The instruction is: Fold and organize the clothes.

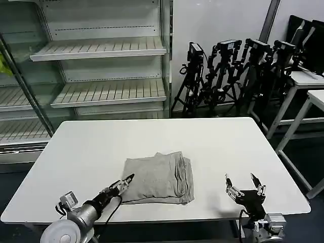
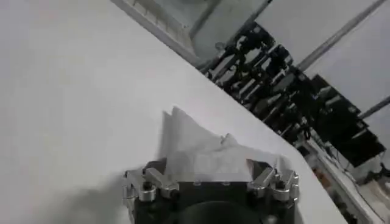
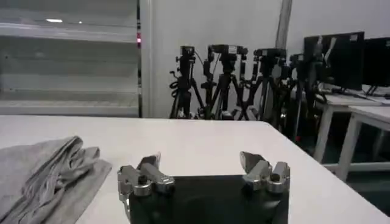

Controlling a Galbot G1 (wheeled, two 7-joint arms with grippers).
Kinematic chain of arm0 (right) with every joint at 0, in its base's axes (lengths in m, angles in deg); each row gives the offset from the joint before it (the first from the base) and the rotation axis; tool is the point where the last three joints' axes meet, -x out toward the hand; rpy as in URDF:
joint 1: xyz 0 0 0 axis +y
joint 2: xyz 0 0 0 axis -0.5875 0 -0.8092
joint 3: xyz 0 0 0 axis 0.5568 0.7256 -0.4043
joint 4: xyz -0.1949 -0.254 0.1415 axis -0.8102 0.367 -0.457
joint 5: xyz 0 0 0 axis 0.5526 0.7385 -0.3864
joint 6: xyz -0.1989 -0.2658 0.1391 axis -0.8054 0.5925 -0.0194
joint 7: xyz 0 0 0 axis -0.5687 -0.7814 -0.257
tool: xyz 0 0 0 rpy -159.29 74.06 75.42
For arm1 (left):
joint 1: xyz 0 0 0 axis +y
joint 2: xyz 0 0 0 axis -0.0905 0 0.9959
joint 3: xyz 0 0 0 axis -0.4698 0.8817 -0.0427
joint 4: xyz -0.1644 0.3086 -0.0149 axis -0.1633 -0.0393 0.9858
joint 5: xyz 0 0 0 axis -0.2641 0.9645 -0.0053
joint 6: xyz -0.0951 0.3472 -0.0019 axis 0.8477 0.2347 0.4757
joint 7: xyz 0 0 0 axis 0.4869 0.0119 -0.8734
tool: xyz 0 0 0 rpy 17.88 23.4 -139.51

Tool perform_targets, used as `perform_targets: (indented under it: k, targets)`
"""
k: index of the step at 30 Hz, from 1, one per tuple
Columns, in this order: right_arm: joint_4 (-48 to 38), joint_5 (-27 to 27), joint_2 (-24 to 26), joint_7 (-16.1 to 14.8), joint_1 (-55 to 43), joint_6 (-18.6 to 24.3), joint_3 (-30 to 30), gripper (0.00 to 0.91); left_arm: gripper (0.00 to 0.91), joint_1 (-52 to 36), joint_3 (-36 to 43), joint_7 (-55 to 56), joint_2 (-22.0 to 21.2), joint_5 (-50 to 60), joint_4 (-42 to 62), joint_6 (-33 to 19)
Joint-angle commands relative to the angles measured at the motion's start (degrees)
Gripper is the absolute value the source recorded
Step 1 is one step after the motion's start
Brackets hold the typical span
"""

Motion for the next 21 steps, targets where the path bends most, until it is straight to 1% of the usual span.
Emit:
perform_targets:
  k: [1, 10, 15, 16, 17, 18, 19, 21]
  targets:
    - [0.55, 0.04, -0.08, 0.01, 1.17, 0.10, -0.59, 0.907, 0.907, -3.29, 2.88, -2.88, 1.46, 0.67, 5.96, 0.29]
    - [1.22, -0.07, -0.08, 0.09, 1.61, 0.05, -1.23, 0.907, 0.907, -7.97, 5.25, -2.93, -0.30, -1.23, 7.84, 0.21]
    - [1.86, -0.12, -0.18, 0.10, 2.09, 0.03, -1.57, 0.907, 0.907, -9.08, 5.80, -2.62, -0.66, -1.75, 8.58, 0.16]
    - [1.91, -0.16, -0.19, 0.11, 2.17, 0.02, -1.68, 0.907, 0.756, -9.13, 5.73, -2.66, -0.68, -1.81, 8.60, 0.13]
    - [1.95, -0.18, -0.19, 0.10, 2.23, 0.03, -1.75, 0.907, 0.322, -9.21, 5.62, -2.61, -0.75, -1.92, 8.61, 0.10]
    - [2.02, -0.17, -0.23, 0.13, 2.30, 0.03, -1.84, 0.907, 0.081, -9.27, 5.49, -2.49, -0.84, -2.00, 8.68, 0.10]
    - [2.06, -0.19, -0.25, 0.12, 2.34, 0.02, -1.85, 0.907, 0.020, -9.32, 5.44, -2.42, -0.87, -2.06, 8.71, 0.08]
    - [2.18, -0.17, -0.38, 0.15, 2.41, 0.01, -1.83, 0.907, 0.020, -9.37, 5.20, -2.11, -0.97, -2.37, 8.72, 0.05]
